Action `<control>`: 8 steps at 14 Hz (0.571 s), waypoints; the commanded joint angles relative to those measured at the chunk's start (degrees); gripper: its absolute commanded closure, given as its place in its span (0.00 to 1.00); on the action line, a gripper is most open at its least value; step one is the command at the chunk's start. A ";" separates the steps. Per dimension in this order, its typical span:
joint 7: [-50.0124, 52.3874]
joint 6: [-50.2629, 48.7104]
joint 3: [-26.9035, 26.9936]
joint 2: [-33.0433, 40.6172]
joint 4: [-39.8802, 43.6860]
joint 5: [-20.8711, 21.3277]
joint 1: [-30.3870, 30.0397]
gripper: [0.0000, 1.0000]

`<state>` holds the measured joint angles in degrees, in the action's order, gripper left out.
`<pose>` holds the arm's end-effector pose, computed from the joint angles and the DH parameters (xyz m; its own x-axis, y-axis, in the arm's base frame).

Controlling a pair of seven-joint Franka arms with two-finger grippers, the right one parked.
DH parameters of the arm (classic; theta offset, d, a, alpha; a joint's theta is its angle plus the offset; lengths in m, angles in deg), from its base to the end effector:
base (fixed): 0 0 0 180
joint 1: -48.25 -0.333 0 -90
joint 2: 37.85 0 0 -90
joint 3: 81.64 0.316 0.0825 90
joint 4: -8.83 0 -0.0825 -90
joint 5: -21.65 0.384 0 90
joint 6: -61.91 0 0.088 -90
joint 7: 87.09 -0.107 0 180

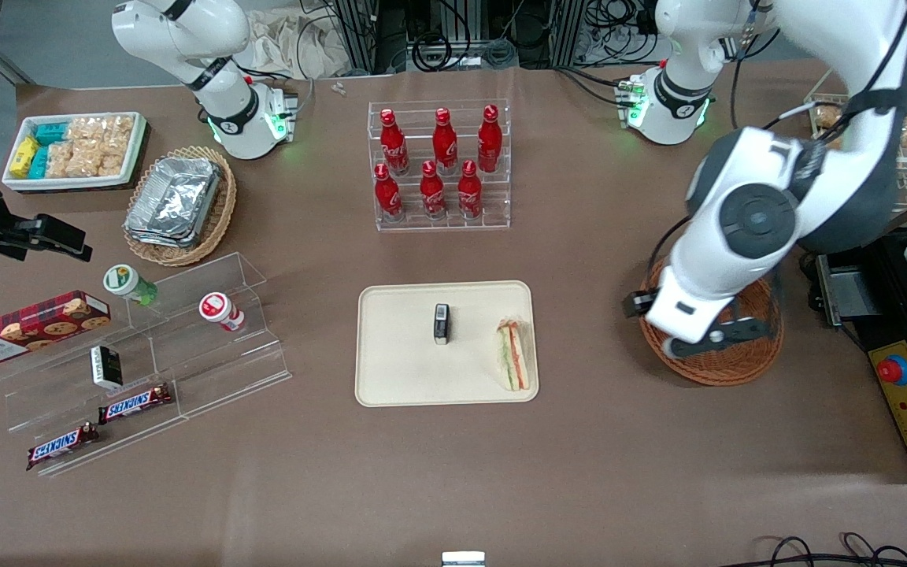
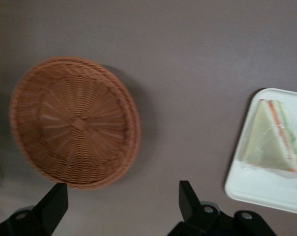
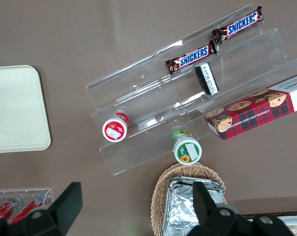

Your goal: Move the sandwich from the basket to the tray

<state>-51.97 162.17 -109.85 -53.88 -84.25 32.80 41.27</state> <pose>0.5968 -0.1835 0.4650 0.9762 0.2064 -0.0665 0.1980 -0.9735 -0.1140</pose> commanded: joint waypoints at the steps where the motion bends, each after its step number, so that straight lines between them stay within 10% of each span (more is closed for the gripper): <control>1: -4.71 1.43 -0.44 8.54 -7.55 -5.33 -6.70 0.00; 8: -14.20 2.74 -0.09 21.10 -17.81 -10.18 -15.86 0.00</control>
<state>-64.79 162.44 -109.68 -39.28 -95.14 24.21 26.49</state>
